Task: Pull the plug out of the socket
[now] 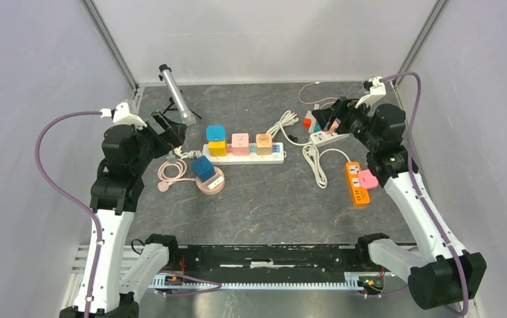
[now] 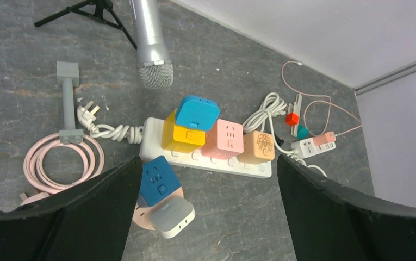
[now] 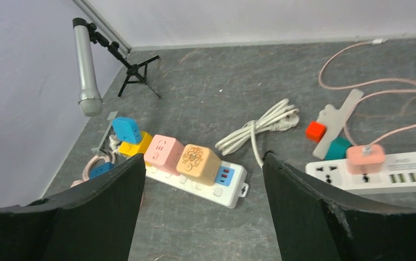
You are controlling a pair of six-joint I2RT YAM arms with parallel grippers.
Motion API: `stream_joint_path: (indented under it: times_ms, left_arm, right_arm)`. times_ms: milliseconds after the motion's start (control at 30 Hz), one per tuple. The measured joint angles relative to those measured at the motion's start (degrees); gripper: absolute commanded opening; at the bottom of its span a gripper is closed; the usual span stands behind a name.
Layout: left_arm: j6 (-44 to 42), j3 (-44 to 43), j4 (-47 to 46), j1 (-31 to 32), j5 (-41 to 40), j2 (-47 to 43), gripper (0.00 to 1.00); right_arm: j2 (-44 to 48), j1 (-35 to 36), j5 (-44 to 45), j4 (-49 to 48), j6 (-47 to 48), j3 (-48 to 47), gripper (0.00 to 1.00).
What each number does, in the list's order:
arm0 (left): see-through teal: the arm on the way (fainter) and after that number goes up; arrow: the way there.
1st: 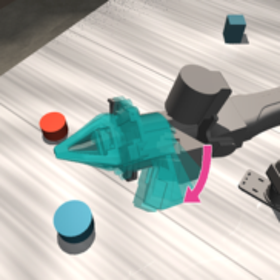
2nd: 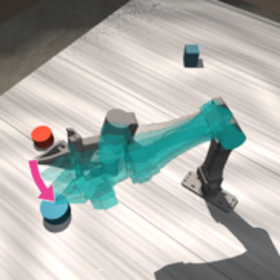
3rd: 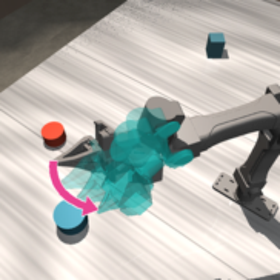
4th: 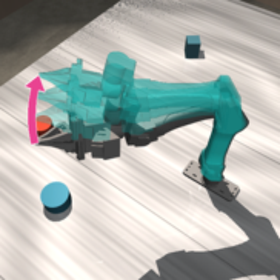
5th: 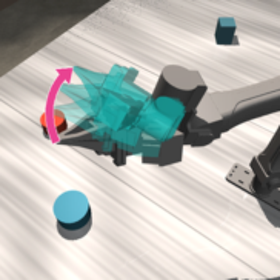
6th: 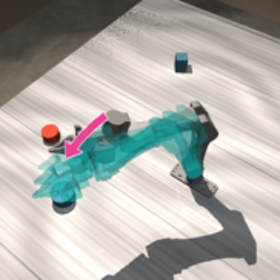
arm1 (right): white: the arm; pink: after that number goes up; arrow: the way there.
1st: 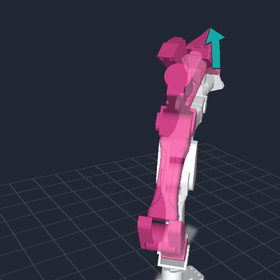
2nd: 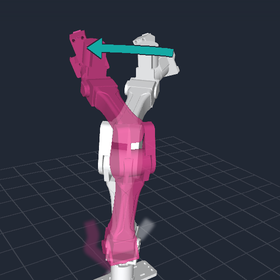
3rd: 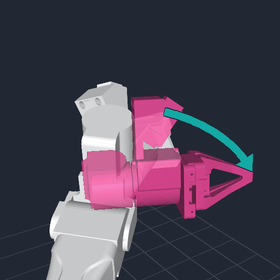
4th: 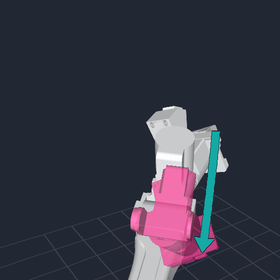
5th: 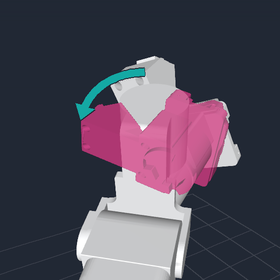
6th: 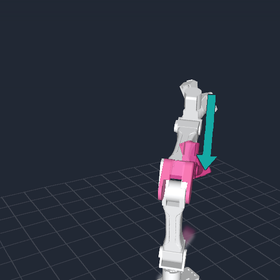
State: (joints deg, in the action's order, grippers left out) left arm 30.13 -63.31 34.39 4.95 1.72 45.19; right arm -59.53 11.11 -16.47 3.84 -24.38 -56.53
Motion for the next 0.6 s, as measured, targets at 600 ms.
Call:
stream_joint_path:
  times_ms: [600]
  left_arm:
    - [0.22, 9.20, 2.80, -0.09, 4.92, 0.37, 1.00]
  right_arm:
    - [-10.36, 15.63, -2.58, -10.08, -20.55, 14.67, 0.80]
